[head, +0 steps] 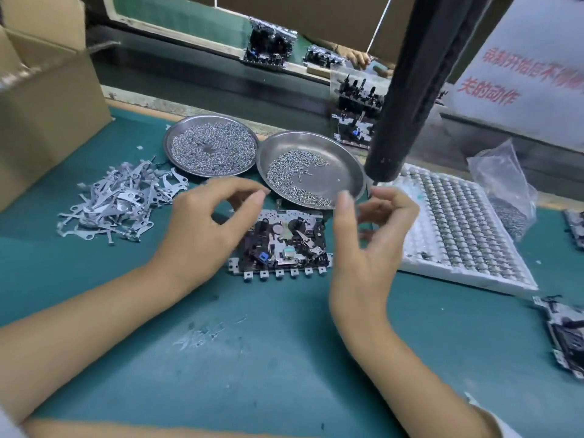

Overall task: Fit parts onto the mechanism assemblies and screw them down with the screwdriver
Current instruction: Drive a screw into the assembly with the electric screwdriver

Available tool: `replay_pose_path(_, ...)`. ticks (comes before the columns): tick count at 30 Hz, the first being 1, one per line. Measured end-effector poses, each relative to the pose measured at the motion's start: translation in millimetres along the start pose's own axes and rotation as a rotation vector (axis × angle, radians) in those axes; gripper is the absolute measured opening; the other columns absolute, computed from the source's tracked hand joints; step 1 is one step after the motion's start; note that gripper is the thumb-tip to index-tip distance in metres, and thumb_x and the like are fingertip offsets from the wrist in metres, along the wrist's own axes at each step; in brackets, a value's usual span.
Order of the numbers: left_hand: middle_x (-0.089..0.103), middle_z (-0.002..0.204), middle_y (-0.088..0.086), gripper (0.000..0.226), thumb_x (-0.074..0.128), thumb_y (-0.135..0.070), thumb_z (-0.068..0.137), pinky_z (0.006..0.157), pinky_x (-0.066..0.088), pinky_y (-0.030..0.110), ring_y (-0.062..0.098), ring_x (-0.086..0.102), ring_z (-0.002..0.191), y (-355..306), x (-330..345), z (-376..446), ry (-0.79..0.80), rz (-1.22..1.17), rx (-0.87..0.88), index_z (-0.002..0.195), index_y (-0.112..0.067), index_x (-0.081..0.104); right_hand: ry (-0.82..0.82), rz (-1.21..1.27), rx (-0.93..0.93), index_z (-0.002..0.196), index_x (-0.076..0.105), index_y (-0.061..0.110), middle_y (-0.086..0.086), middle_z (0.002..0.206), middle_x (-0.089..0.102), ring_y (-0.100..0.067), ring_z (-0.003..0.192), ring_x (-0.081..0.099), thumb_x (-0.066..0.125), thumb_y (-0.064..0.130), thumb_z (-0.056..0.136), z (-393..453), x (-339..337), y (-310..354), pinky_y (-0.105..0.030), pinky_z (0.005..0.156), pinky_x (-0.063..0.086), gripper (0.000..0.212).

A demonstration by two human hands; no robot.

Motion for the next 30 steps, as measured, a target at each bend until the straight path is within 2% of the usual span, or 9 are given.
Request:
replay_pose_path(3, 0.064, 0.081, -0.007, 0.016, 0.05, -0.025, 0.091, 0.08, 0.043, 0.016, 0.013, 0.06, 0.081, 4.9, -6.8, 3.7, -0.075, 0.012, -0.011, 0.1, -0.023, 0.064, 0.419, -0.586, -0.075, 0.13, 0.044, 0.025, 0.001, 0.119, 0.046, -0.018, 0.112, 0.046, 0.045, 0.066, 0.078, -28.6, 37.3, -6.6, -0.035, 0.093, 0.04, 0.066)
replay_pose_path(7, 0.064, 0.08, -0.006, 0.016, 0.049, -0.022, 0.093, 0.079, 0.043, 0.02, 0.013, 0.059, 0.082, 0.8, -6.7, 2.1, -0.094, 0.042, 0.041, 0.102, -0.024, 0.063, 0.572, -0.868, -0.007, 0.146, 0.017, 0.032, -0.01, 0.144, 0.027, -0.029, 0.13, 0.027, 0.051, 0.071, 0.075, -35.3, 71.9, -20.3, -0.05, 0.101, 0.031, 0.088)
replay_pose_path(10, 0.063, 0.078, -0.012, 0.017, 0.049, -0.022, 0.093, 0.076, 0.045, 0.03, 0.006, 0.059, 0.079, -1.4, -6.0, -0.1, -0.098, 0.074, 0.08, 0.102, -0.025, 0.063, 0.532, -0.914, 0.024, 0.145, 0.016, 0.031, -0.01, 0.136, 0.03, -0.031, 0.124, 0.031, 0.06, 0.061, 0.075, -30.0, 79.7, -22.5, -0.05, 0.096, 0.033, 0.088)
replay_pose_path(13, 0.062, 0.077, -0.023, 0.017, 0.048, -0.027, 0.094, 0.075, 0.045, 0.031, -0.007, 0.055, 0.08, -0.6, -6.8, -2.0, -0.096, 0.082, 0.1, 0.102, -0.028, 0.063, 0.537, -0.843, 0.007, 0.14, 0.025, 0.032, -0.004, 0.125, 0.034, -0.029, 0.117, 0.037, 0.067, 0.051, 0.069, -29.9, 68.6, -14.7, -0.048, 0.091, 0.038, 0.085)
replay_pose_path(18, 0.062, 0.084, -0.027, 0.022, 0.044, -0.035, 0.093, 0.087, 0.042, 0.033, -0.004, 0.054, 0.088, -4.4, -3.6, -6.0, -0.066, 0.104, 0.163, 0.102, -0.028, 0.062, 0.506, -0.759, -0.065, 0.134, 0.039, 0.037, 0.004, 0.128, 0.037, -0.02, 0.113, 0.046, 0.067, 0.051, 0.064, -45.9, -13.1, 1.7, -0.039, 0.09, 0.043, 0.077)
replay_pose_path(21, 0.063, 0.079, -0.009, 0.029, 0.043, -0.035, 0.093, 0.087, 0.039, 0.032, -0.005, 0.052, 0.089, -8.0, 4.2, -11.2, -0.015, 0.149, 0.211, 0.104, -0.021, 0.066, 0.43, -0.787, -0.027, 0.13, 0.048, 0.035, 0.008, 0.127, 0.041, -0.017, 0.109, 0.052, 0.07, 0.05, 0.064, -36.4, -88.1, -1.5, -0.038, 0.085, 0.049, 0.071)
replay_pose_path(24, 0.061, 0.076, 0.005, 0.035, 0.043, -0.033, 0.093, 0.086, 0.04, 0.038, 0.009, 0.054, 0.087, -14.0, 13.9, -15.3, 0.068, 0.191, 0.269, 0.105, -0.012, 0.068, 0.278, -0.826, 0.009, 0.12, 0.056, 0.031, 0.009, 0.118, 0.045, -0.013, 0.102, 0.052, 0.081, 0.037, 0.064, -13.4, -169.1, -9.1, -0.028, 0.086, 0.042, 0.062)
replay_pose_path(27, 0.061, 0.075, 0.005, 0.037, 0.044, -0.033, 0.091, 0.081, 0.042, 0.047, 0.013, 0.054, 0.084, -15.8, 21.9, -16.0, 0.127, 0.23, 0.301, 0.104, -0.01, 0.069, 0.136, -0.912, 0.029, 0.118, 0.06, 0.025, 0.005, 0.11, 0.046, -0.01, 0.096, 0.049, 0.082, 0.028, 0.064, 13.8, -233.7, -21.0, -0.01, 0.083, 0.029, 0.058)
replay_pose_path(30, 0.061, 0.075, 0.002, 0.038, 0.044, -0.034, 0.092, 0.081, 0.042, 0.042, 0.009, 0.053, 0.084, -12.9, 24.6, -16.5, 0.147, 0.269, 0.314, 0.103, -0.01, 0.07, 0.11, -0.967, 0.072, 0.119, 0.06, 0.029, 0.006, 0.111, 0.045, -0.004, 0.094, 0.045, 0.082, 0.03, 0.064, 30.1, -264.6, -45.1, -0.015, 0.084, 0.031, 0.059)
Point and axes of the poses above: each hand's wrist, its own z-axis towards the middle knuckle, its own x-axis out of the palm, y = z × x, the point moved 7 cm from there along z, towards the middle knuckle
